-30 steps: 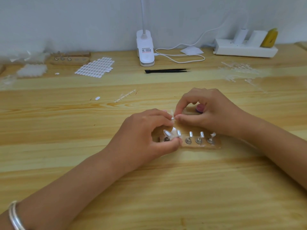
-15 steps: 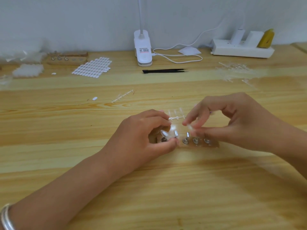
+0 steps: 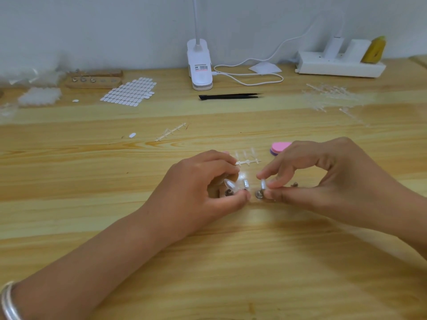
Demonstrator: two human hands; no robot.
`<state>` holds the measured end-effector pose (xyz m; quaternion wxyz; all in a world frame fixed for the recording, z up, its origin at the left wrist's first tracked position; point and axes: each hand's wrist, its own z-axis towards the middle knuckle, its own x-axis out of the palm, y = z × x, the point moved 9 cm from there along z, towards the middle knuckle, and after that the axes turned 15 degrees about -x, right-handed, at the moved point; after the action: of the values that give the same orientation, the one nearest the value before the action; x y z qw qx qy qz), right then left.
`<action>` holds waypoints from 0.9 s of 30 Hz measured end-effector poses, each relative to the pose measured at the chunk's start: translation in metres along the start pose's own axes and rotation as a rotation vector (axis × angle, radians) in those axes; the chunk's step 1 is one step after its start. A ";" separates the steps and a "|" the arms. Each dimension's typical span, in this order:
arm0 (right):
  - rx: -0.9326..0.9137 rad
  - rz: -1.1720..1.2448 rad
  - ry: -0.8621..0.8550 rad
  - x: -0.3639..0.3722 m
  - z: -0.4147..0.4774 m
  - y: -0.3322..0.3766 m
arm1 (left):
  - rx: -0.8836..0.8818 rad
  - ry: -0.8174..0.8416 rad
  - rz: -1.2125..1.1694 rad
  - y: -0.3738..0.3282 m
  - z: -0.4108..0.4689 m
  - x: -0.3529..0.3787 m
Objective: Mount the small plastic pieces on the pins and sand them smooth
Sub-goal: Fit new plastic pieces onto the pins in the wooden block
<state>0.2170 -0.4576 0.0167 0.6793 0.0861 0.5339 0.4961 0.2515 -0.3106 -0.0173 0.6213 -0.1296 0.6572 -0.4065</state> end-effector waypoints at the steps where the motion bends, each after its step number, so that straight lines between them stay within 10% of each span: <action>1: -0.005 -0.004 0.000 0.001 0.000 0.001 | 0.000 -0.002 0.006 0.000 0.000 0.000; 18: -0.395 -0.504 0.069 0.014 -0.002 0.036 | 0.068 0.024 0.288 -0.010 -0.008 0.008; 27: -0.079 -0.273 0.062 0.003 -0.004 0.015 | 0.068 0.018 0.279 -0.008 -0.007 0.007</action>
<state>0.2044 -0.4496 0.0229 0.7266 -0.0296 0.5413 0.4221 0.2408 -0.3178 -0.0174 0.6700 -0.0122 0.6602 -0.3391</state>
